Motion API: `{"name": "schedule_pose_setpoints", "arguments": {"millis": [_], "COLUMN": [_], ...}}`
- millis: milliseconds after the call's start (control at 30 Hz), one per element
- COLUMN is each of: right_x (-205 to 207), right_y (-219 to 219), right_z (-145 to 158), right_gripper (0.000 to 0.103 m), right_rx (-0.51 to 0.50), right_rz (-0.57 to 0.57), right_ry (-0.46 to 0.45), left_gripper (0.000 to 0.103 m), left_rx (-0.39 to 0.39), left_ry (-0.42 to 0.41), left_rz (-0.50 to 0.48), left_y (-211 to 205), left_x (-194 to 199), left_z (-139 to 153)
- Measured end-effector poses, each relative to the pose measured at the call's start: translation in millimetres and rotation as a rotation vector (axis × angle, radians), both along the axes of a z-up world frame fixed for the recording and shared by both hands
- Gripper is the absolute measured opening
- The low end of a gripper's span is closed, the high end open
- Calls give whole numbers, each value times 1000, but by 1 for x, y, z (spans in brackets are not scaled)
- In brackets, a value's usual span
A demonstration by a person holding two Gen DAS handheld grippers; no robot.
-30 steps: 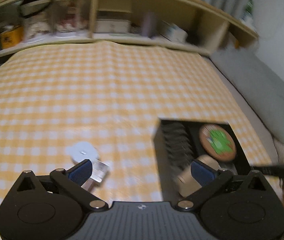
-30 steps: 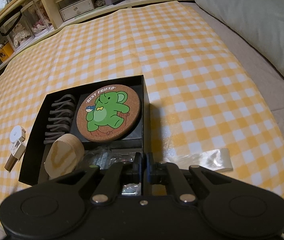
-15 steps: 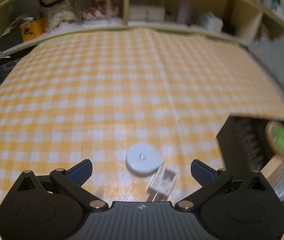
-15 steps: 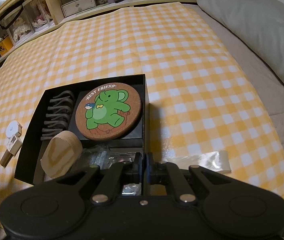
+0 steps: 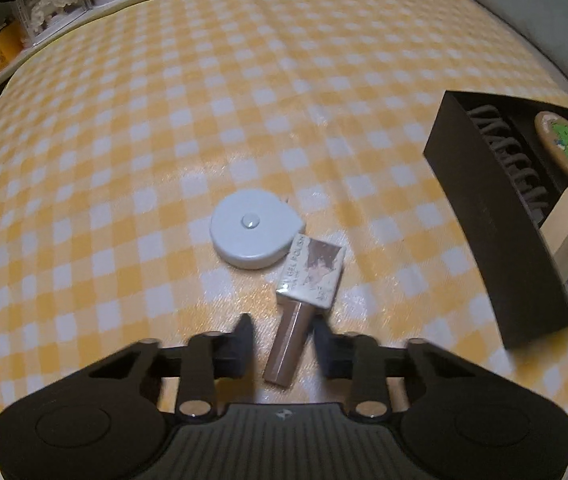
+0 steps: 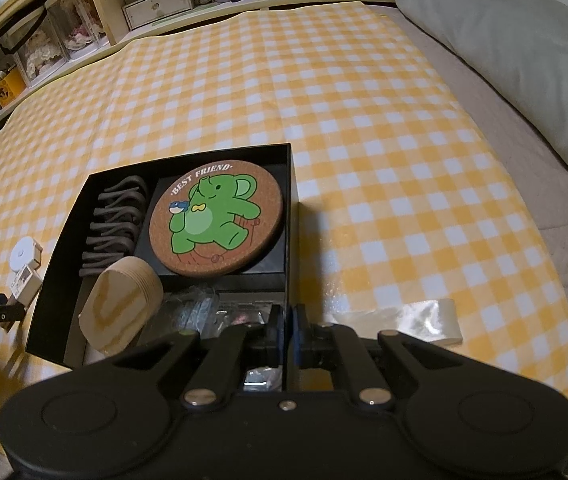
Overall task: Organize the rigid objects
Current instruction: 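Grasp the UV gel polish bottle by its cap with the left gripper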
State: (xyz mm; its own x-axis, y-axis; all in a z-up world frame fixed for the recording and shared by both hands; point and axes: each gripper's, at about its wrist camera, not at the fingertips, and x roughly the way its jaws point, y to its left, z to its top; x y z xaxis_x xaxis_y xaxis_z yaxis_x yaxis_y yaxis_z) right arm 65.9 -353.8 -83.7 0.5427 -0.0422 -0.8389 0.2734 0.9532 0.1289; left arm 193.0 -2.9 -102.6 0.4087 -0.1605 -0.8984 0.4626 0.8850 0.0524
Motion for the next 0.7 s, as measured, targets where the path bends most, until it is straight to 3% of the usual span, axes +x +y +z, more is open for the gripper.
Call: {"name": "schedule_pose_setpoints", "arguments": {"millis": [533, 700], "right_x": [0, 0], "right_y": [0, 0], "right_z": [-1, -1], "right_gripper": [5, 5], "right_rx": [1, 3], "right_rz": [0, 0], "right_ry": [4, 3], "left_gripper": [17, 17], "left_rx": [-55, -61], "left_ry": [-45, -15], "left_rz": [-14, -42], "left_y": [-8, -8], "left_x": [-7, -16], "left_z": [11, 12]}}
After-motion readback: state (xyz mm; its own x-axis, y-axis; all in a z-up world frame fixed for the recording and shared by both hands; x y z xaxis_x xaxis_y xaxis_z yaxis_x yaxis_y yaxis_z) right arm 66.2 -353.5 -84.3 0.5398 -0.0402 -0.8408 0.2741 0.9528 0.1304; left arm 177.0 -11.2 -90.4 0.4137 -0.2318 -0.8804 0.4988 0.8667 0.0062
